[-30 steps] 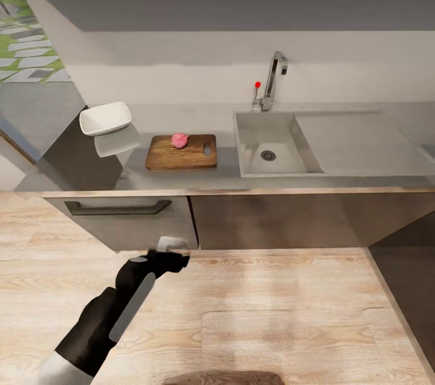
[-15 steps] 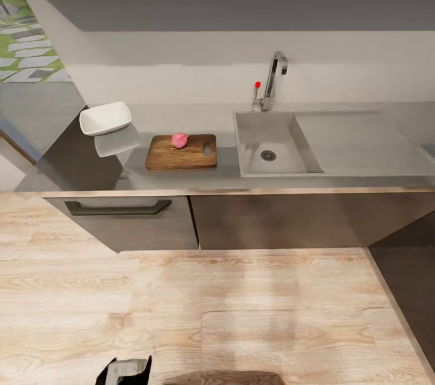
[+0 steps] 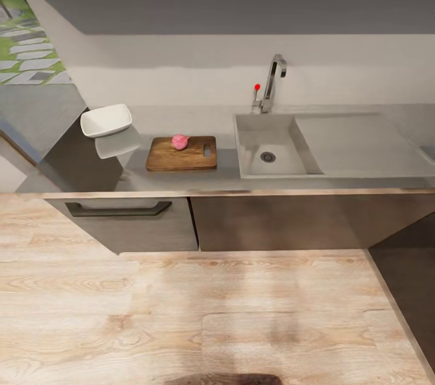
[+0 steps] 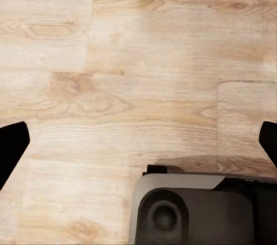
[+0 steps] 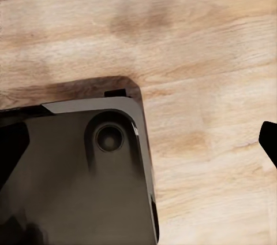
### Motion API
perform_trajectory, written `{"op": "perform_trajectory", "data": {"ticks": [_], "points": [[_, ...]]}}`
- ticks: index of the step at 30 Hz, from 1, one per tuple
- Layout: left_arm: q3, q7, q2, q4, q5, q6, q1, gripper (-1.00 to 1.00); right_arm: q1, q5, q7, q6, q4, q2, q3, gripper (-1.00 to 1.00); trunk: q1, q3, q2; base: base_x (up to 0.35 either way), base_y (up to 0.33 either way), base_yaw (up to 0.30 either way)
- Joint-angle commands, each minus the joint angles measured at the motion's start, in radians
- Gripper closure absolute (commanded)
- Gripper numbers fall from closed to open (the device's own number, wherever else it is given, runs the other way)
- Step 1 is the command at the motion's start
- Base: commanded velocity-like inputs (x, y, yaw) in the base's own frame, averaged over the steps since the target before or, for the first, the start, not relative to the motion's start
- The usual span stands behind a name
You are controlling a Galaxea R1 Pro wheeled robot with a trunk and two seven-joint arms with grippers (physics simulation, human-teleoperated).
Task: In the kitchen, take the Vidalia onion out of the sink, dice it on the chopping board with the paring knife, put the diced onion into the bowl on the countertop, then place both the paring knife and the chopping board into the sink.
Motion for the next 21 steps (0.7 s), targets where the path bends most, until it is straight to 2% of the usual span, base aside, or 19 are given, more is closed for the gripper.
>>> {"op": "perform_trajectory", "data": {"ticks": [1,9,15,21], "points": [[-0.007,0.01,0.0,0.017,0.004,-0.004,-0.001,-1.0,0.0,-0.002,-0.009,-0.002,-0.002,-0.001,0.009,-1.0,0.001,-0.001,-0.002,0.0,0.0,0.0],[-0.006,0.009,-0.019,0.104,0.005,-0.007,-0.001,-1.0,0.0,-0.001,-0.009,-0.003,-0.005,-0.001,0.009,-1.0,0.001,-0.001,-0.002,-0.042,0.0,0.0],[-0.007,0.009,-0.023,0.117,0.006,-0.008,-0.001,-1.0,0.0,0.001,-0.009,-0.04,-0.002,-0.002,0.009,-1.0,0.001,-0.001,-0.002,-0.283,0.0,0.0],[-0.007,0.009,-0.024,0.118,0.006,-0.007,-0.001,-1.0,0.0,0.003,-0.009,-0.065,0.0,0.002,0.012,-1.0,0.001,0.003,-0.002,-0.065,0.0,0.0]]}}
